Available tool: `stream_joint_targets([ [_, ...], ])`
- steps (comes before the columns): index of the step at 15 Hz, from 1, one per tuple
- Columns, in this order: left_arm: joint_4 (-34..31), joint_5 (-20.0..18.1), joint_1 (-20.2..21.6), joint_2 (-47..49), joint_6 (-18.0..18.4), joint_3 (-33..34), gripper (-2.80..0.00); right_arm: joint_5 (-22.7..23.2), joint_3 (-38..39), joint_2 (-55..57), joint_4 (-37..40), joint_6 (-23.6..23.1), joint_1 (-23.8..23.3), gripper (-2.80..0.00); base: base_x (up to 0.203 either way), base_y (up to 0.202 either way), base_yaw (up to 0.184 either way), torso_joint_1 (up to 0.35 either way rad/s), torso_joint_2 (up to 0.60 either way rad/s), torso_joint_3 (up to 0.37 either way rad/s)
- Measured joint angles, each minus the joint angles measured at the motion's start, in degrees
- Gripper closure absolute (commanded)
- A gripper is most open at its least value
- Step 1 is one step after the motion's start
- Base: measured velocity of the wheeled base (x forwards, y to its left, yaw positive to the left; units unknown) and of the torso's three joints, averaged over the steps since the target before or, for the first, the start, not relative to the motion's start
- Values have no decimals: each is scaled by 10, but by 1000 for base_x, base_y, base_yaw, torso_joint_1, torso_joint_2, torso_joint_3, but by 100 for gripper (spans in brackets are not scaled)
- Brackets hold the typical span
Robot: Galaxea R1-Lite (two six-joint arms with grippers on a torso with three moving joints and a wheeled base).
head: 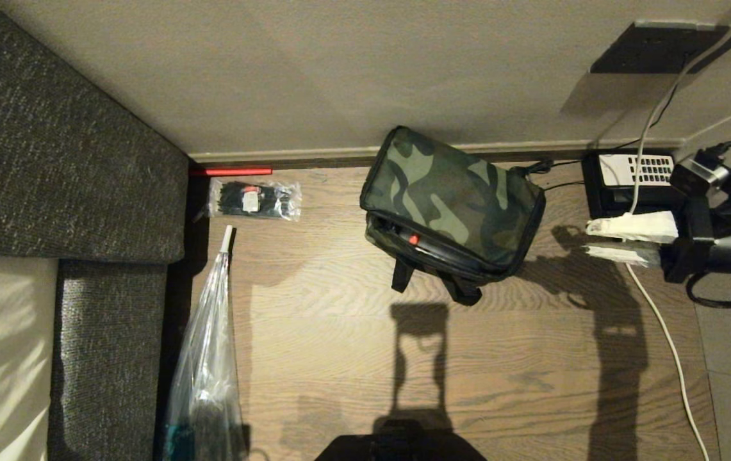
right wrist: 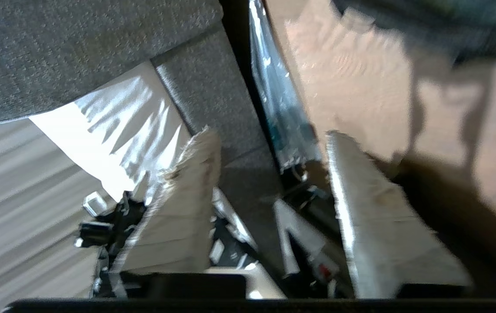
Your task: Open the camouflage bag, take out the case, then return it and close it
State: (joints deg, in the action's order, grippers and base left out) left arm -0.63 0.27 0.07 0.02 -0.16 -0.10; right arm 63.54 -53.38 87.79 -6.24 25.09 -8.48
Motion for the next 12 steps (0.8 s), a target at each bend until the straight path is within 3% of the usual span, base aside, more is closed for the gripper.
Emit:
stream_joint_targets([
  [2,0,0,0,0,0,0,0,-28,48,-65,6,7,0,0,0,0,0,0,0,0],
  [5,0,0,0,0,0,0,0,-110,92,-179,67,-6,1,0,0,0,0,0,0,0],
  [9,0,0,0,0,0,0,0,-280,154,-352,204,-82,22,0,0,0,0,0,0,0],
  [12,0,0,0,0,0,0,0,-410,261,-513,246,-125,62,0,0,0,0,0,0,0],
])
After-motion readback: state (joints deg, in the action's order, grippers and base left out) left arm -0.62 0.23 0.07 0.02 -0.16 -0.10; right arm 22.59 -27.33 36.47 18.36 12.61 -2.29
